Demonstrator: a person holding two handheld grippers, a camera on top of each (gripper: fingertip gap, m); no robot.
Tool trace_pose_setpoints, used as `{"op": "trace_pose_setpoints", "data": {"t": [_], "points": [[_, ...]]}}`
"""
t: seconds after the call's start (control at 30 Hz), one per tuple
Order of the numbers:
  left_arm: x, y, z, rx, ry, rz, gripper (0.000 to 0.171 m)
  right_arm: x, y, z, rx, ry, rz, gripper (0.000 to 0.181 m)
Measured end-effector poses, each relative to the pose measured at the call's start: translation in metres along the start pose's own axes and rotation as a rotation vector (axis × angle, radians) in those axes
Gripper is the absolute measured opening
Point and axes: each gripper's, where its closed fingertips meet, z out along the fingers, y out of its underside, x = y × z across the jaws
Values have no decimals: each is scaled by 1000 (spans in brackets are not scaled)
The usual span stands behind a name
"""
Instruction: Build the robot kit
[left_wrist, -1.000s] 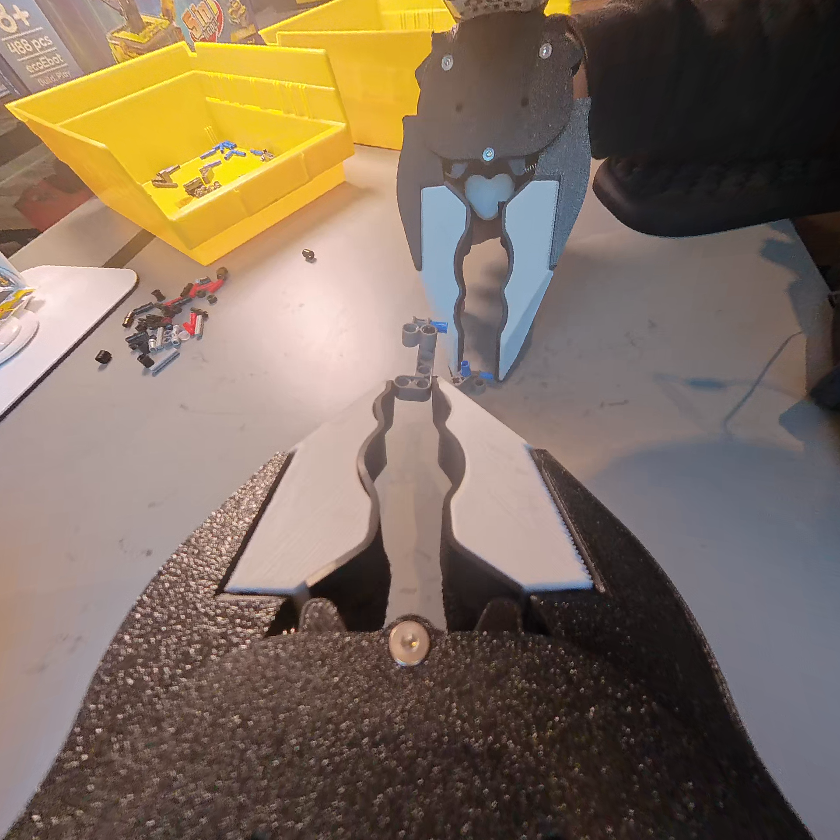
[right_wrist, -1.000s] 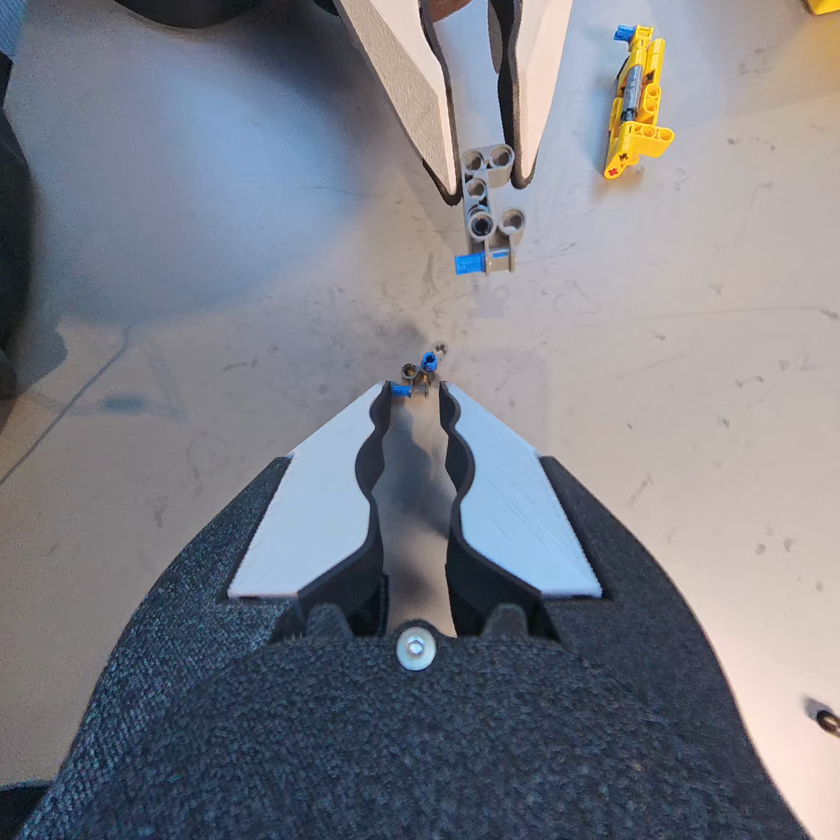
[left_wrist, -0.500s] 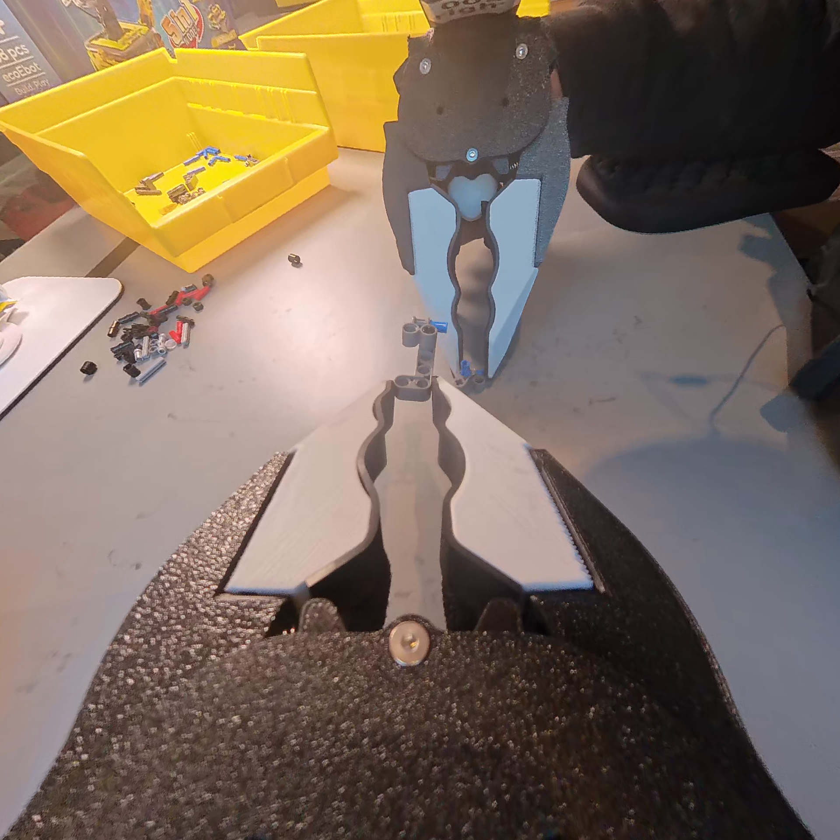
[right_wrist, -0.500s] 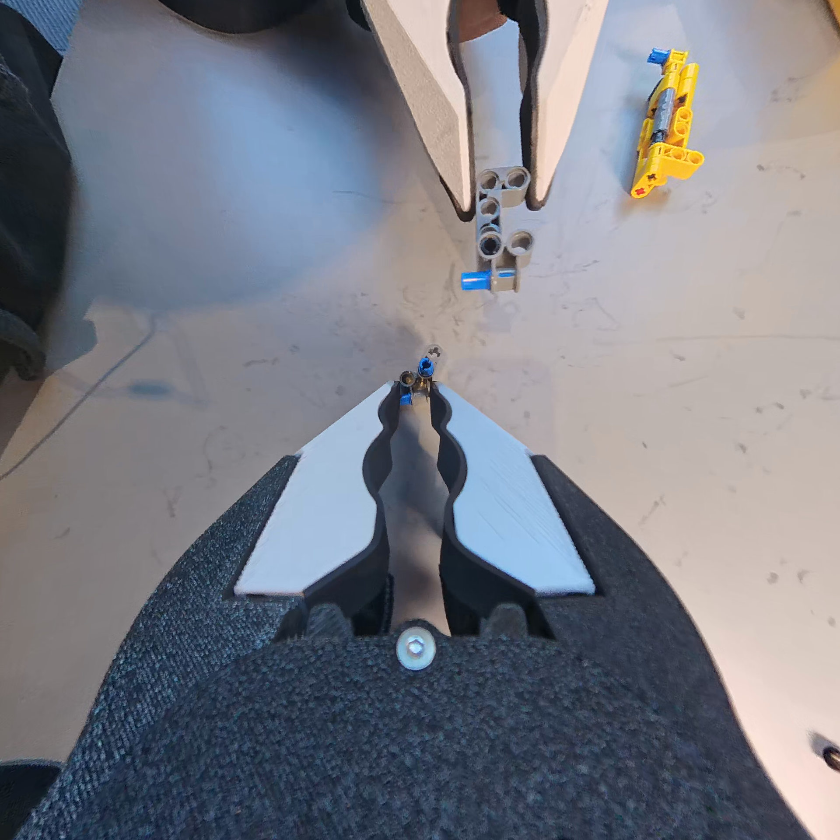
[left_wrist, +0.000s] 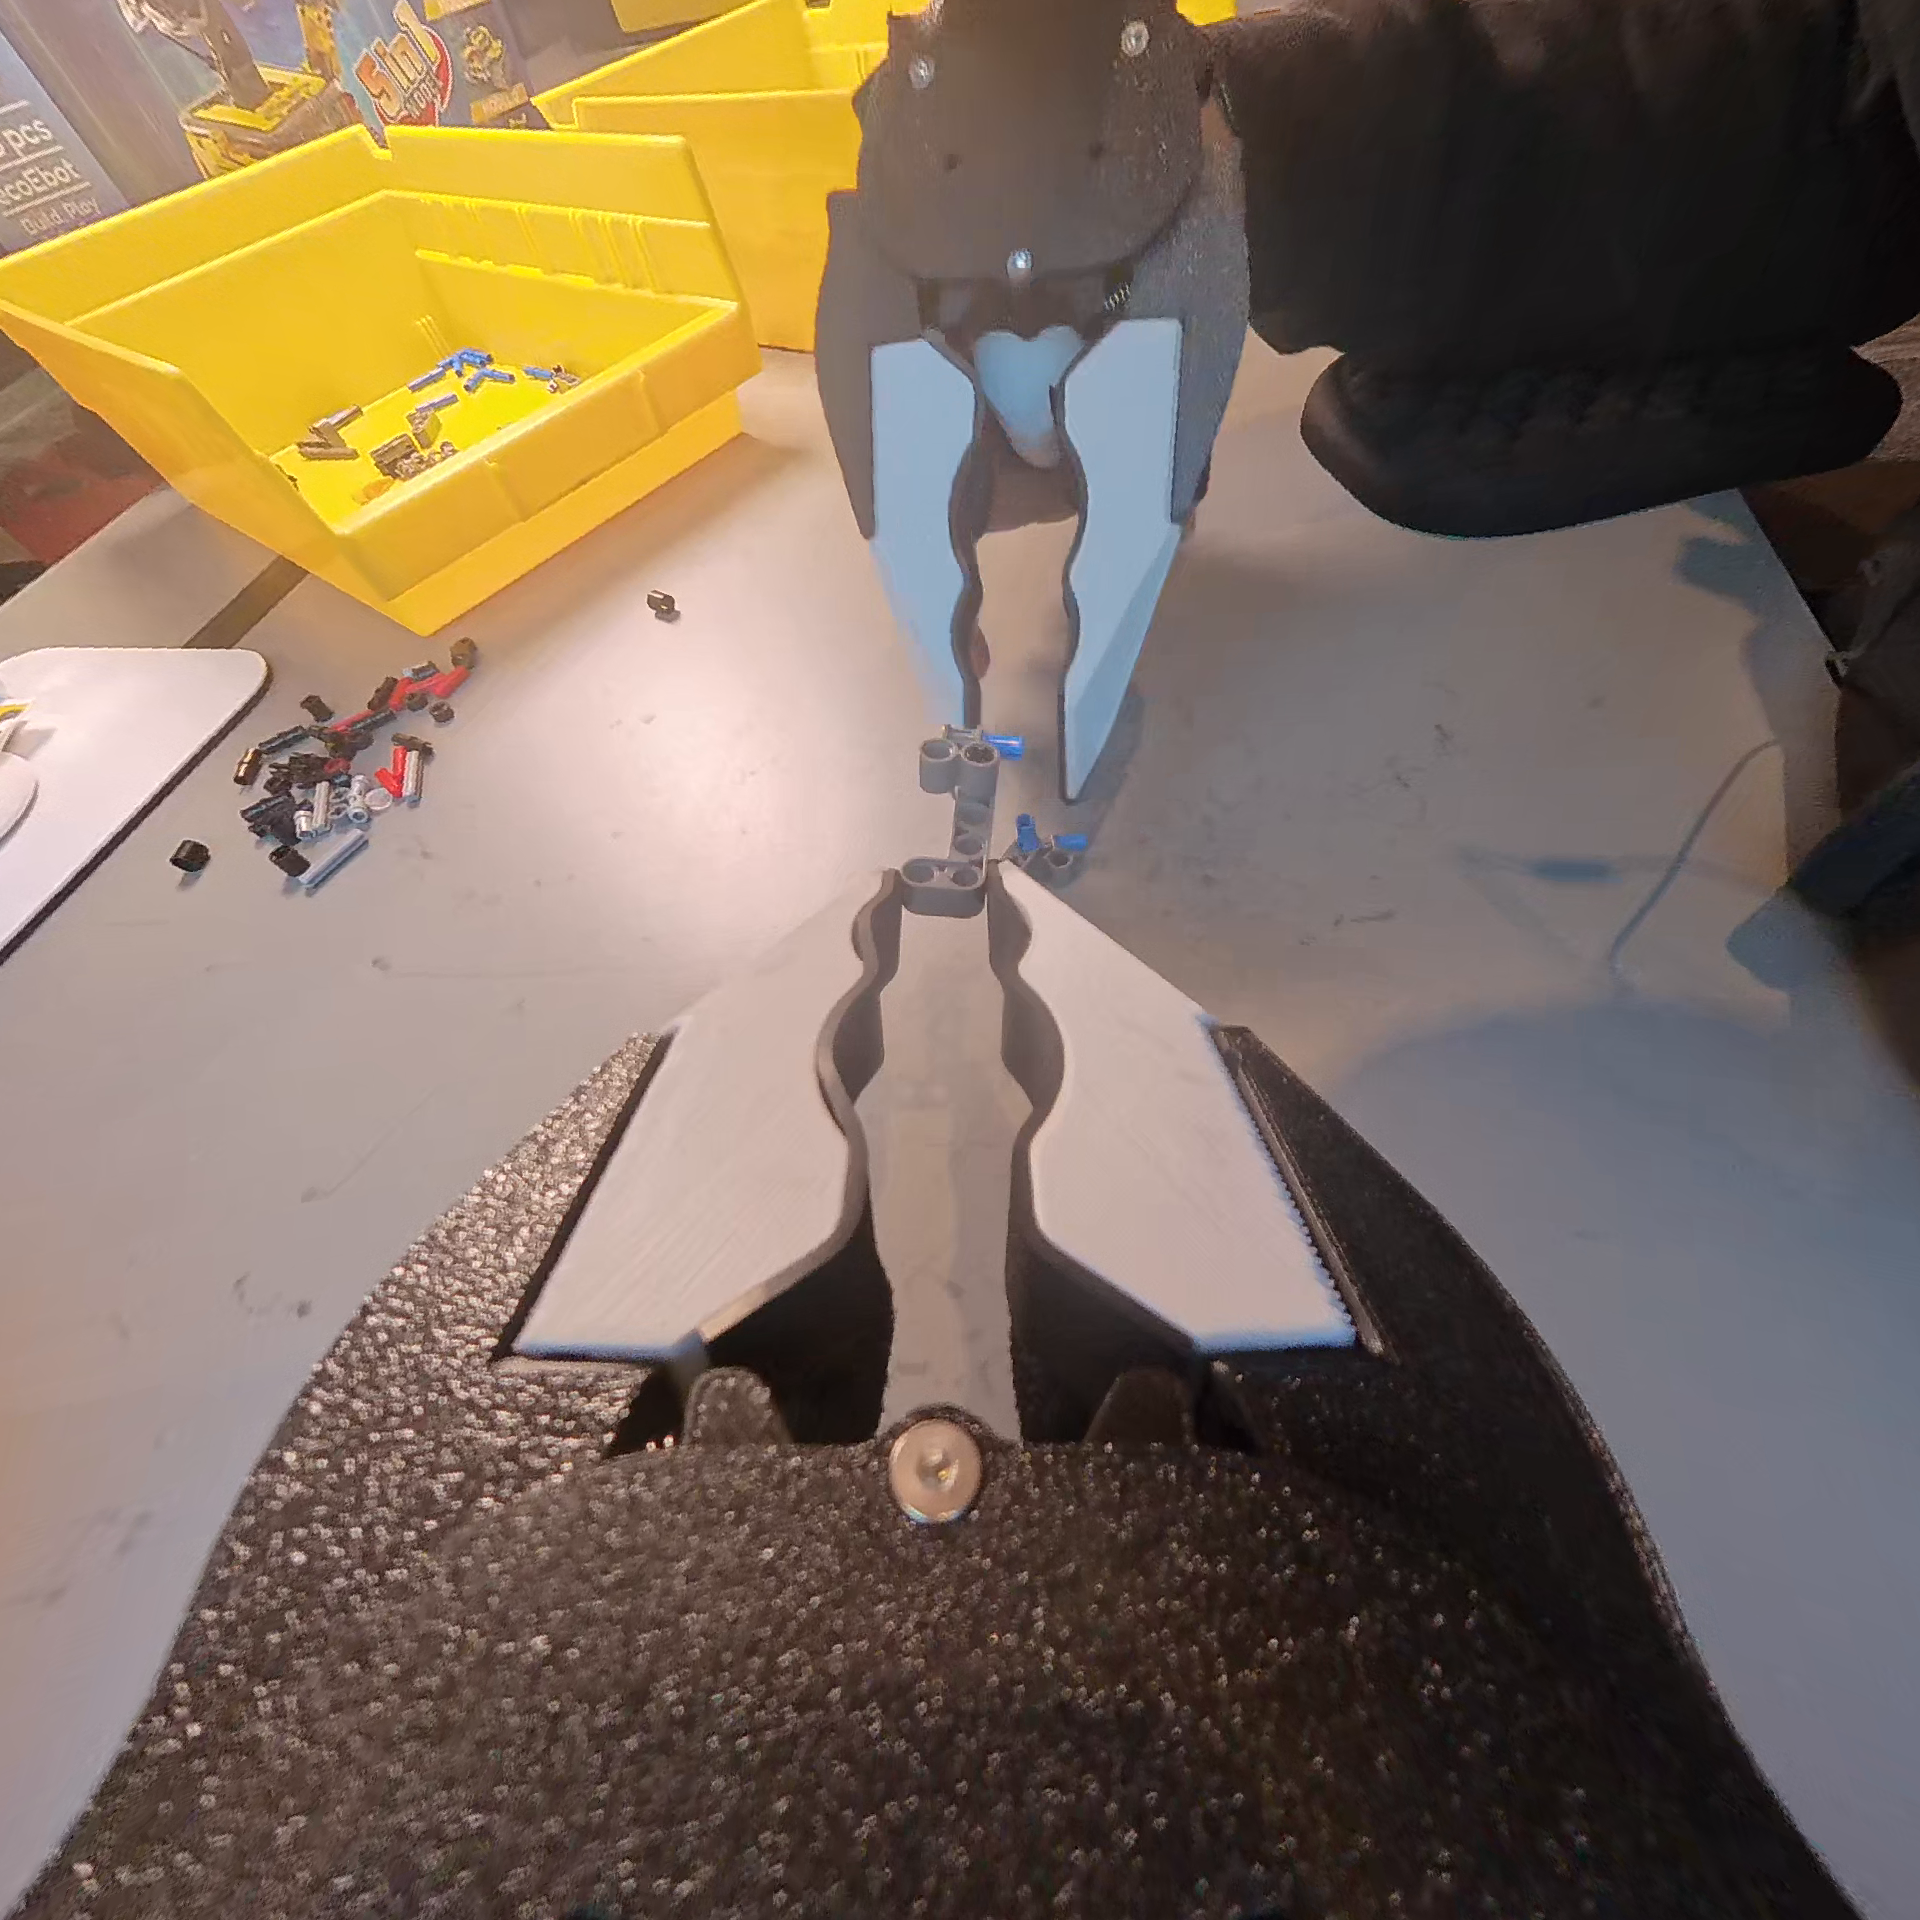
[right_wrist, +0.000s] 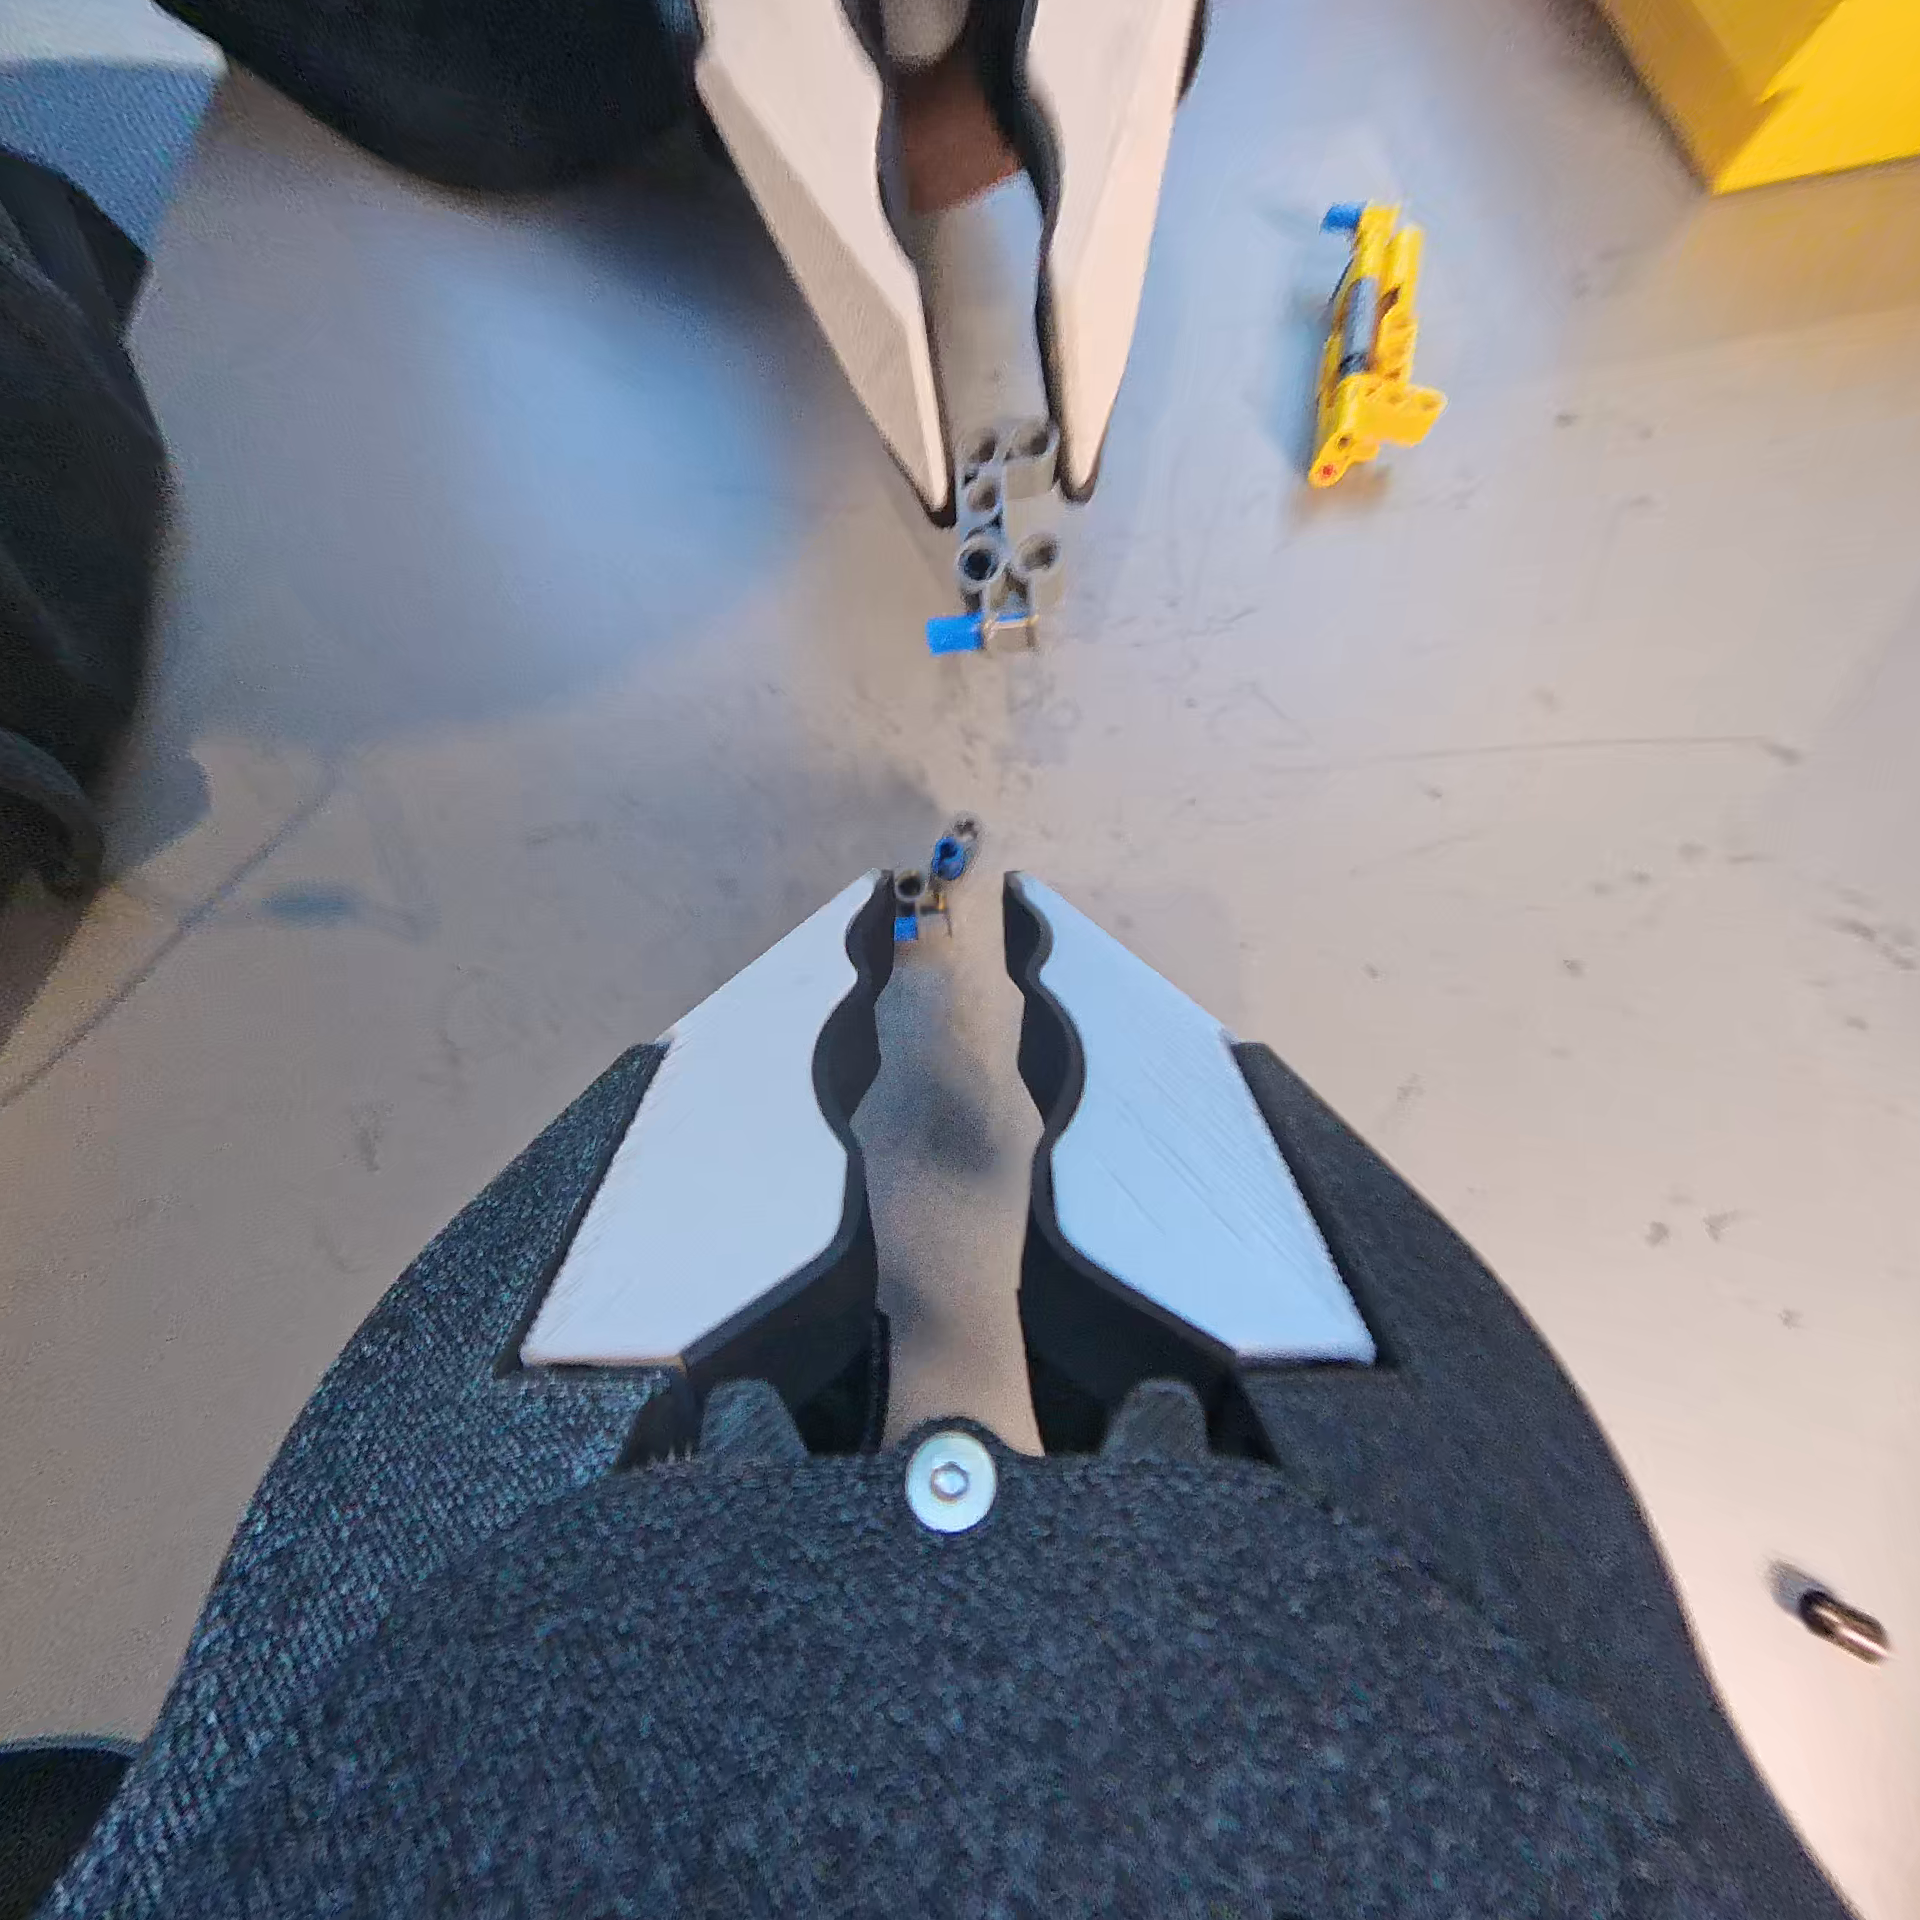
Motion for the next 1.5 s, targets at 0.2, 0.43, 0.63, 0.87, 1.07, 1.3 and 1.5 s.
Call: {"op": "trace_pose_setpoints", "data": {"t": [0.2, 0.43, 0.63, 0.87, 1.07, 1.3, 1.5], "points": [[6, -6, 0, 32, 24, 8, 15, 13, -28, -23, 167, 79, -6, 23], [18, -25, -1, 129, 58, 16, 15, 5, -53, -35, 283, 101, -79, 29], [22, -32, -2, 165, 65, 3, 15, -7, -61, -40, 306, 120, -128, 34], [29, -29, 8, 130, 65, 32, 15, -22, -52, -35, 323, 118, -109, 31], [27, -25, 11, 104, 49, 32, 15, -20, -44, -29, 305, 105, -108, 16], [24, -19, 15, 65, 23, 49, 15, -16, -40, -26, 302, 112, -99, 16], [24, -16, 17, 41, 11, 67, 15, -16, -36, -25, 295, 97, -89, 16]]}}
